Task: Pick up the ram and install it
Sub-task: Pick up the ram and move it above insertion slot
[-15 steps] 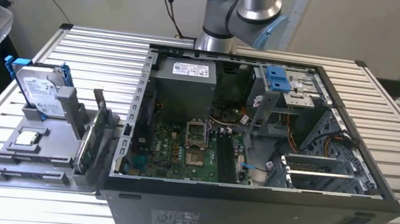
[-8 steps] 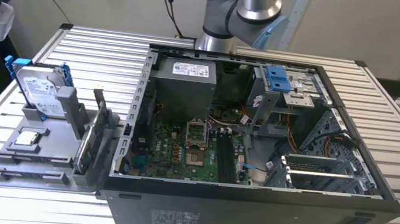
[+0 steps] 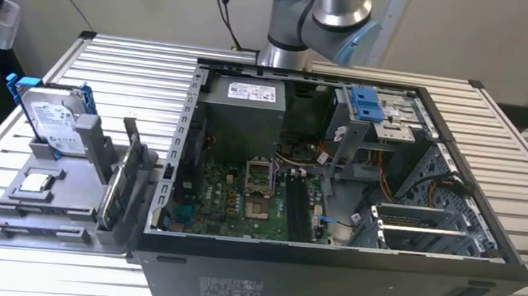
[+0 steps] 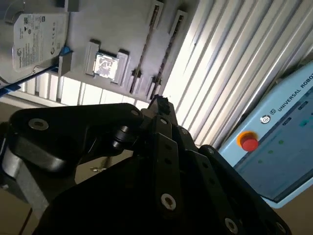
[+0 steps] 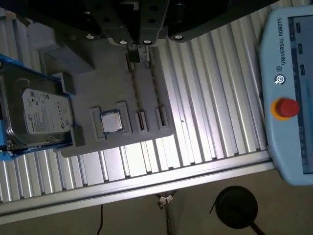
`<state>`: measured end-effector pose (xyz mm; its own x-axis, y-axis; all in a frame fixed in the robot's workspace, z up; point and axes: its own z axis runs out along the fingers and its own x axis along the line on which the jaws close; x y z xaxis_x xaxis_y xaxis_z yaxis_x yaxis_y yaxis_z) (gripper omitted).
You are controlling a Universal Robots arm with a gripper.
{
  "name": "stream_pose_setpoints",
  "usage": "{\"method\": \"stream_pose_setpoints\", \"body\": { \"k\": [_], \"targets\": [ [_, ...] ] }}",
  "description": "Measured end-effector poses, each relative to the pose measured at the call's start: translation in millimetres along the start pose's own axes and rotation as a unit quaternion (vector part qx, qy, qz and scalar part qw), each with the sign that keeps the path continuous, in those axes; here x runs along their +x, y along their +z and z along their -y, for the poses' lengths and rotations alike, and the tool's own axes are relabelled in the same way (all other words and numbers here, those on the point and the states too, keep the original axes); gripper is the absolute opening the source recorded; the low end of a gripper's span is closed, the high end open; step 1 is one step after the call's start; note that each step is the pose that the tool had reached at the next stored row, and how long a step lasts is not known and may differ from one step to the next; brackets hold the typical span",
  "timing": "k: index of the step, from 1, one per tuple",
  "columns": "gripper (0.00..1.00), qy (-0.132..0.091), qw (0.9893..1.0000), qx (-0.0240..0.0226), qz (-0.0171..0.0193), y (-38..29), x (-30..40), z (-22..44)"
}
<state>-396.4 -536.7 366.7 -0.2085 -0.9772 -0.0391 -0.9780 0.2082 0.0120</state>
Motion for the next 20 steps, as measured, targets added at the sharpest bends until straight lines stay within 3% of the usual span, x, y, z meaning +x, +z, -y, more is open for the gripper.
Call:
{"method": "stream_pose_setpoints", "body": {
  "k": [5,9,15,20],
  "targets": [
    [0.11,-0.028,0.9996,-0.0011,0.0000,5.0,0.2,0.3],
    [0.11,-0.059,0.9983,-0.0025,0.0012,7.7,0.3,0.3],
    [0.11,-0.078,0.9968,-0.0044,0.0145,9.9,0.3,0.3],
    [0.11,-0.093,0.9955,-0.0054,0.0165,11.3,0.4,0.4]
  ]
}}
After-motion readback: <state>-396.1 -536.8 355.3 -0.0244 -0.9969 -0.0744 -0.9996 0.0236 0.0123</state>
